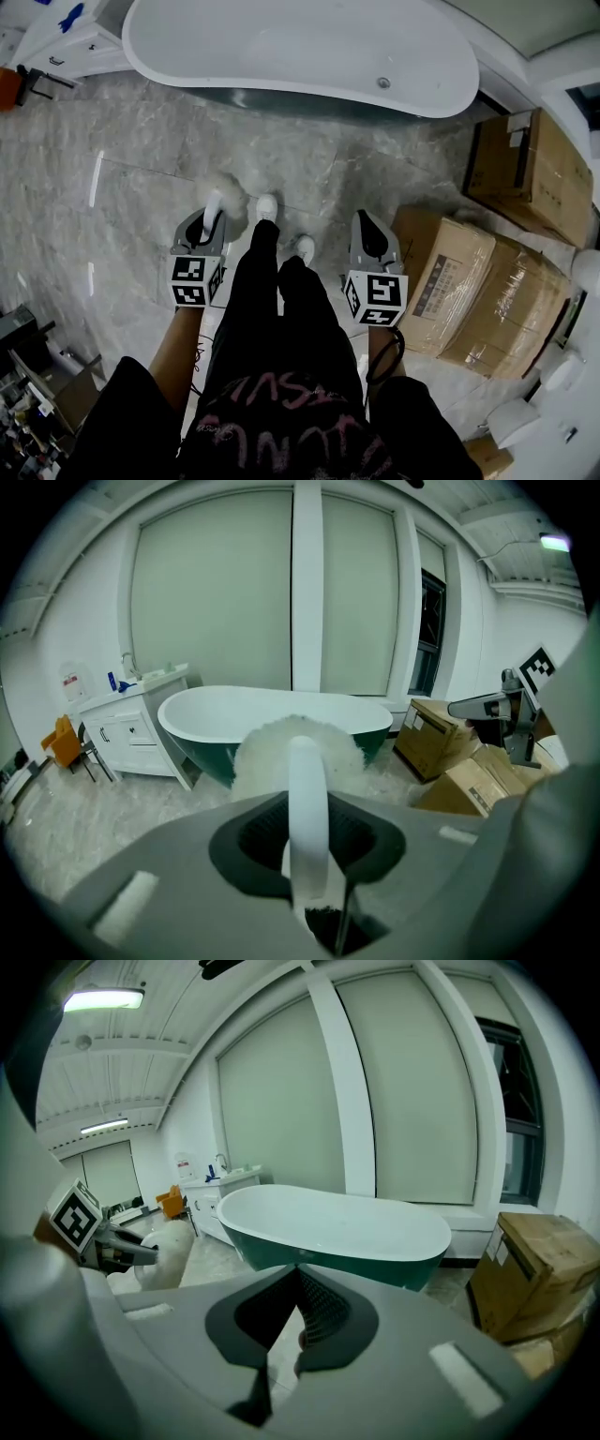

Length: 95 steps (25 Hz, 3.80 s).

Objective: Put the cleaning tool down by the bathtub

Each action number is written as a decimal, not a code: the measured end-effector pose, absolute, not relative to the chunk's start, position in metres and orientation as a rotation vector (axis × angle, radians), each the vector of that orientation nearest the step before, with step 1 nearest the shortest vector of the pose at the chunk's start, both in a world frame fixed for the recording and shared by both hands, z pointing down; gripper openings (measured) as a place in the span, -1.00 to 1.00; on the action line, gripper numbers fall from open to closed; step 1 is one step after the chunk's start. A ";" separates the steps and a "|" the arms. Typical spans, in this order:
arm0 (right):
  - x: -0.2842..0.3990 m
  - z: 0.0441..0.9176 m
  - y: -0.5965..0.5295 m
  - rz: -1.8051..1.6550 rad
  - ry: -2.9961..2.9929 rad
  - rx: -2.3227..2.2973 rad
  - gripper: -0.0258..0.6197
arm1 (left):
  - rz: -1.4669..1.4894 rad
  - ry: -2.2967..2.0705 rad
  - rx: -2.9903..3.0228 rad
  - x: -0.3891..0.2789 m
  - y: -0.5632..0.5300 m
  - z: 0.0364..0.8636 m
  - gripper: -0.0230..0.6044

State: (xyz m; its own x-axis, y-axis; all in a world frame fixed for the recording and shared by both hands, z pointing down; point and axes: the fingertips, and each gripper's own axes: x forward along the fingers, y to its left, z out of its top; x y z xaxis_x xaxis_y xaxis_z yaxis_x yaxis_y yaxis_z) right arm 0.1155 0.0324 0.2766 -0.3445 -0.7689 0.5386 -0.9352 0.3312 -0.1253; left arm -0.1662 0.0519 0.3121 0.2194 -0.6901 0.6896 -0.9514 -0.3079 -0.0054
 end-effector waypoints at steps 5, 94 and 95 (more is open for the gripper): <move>0.121 0.322 0.019 0.637 -2.141 1.542 -0.88 | 0.874 -1.423 2.044 -0.165 0.026 0.364 -0.65; 0.131 0.971 -0.089 0.758 -2.031 1.600 -0.88 | 0.945 -1.422 2.139 -0.197 -0.158 0.999 -0.64; 0.131 0.971 -0.089 0.759 -2.031 1.602 -0.88 | 0.945 -1.422 2.141 -0.197 -0.158 1.000 -0.64</move>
